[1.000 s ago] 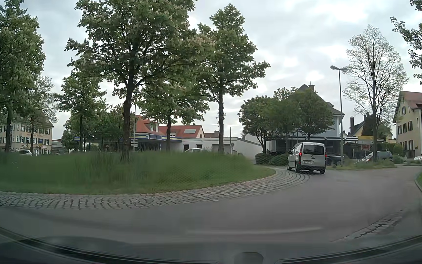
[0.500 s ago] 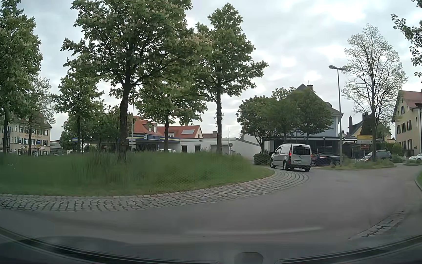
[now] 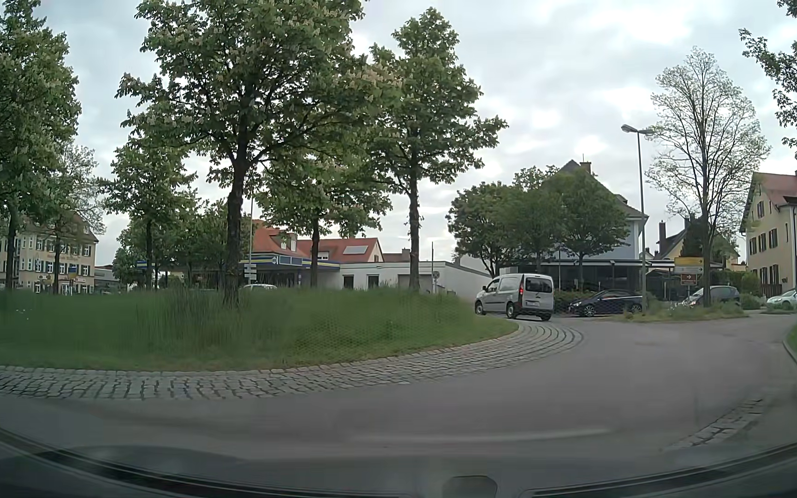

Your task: Follow the waypoints while adhering to traffic rules and regulations

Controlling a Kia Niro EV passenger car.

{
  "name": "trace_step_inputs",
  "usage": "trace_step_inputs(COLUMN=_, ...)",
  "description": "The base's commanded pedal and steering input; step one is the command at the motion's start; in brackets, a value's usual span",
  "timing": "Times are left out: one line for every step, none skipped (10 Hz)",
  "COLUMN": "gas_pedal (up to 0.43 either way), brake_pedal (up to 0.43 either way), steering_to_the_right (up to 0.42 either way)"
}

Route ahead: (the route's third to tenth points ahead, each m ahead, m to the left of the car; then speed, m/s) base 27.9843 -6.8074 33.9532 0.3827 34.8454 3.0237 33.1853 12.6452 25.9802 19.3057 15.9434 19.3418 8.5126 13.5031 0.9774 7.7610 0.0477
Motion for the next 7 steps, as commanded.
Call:
trace_step_inputs(gas_pedal=0.000, brake_pedal=0.220, steering_to_the_right=0.138)
trace_step_inputs(gas_pedal=0.000, brake_pedal=0.220, steering_to_the_right=0.138)
trace_step_inputs(gas_pedal=0.000, brake_pedal=0.024, steering_to_the_right=0.139)
trace_step_inputs(gas_pedal=0.000, brake_pedal=0.000, steering_to_the_right=0.144)
trace_step_inputs(gas_pedal=0.000, brake_pedal=0.000, steering_to_the_right=0.151)
trace_step_inputs(gas_pedal=0.130, brake_pedal=0.000, steering_to_the_right=0.162)
trace_step_inputs(gas_pedal=0.268, brake_pedal=0.000, steering_to_the_right=0.174)
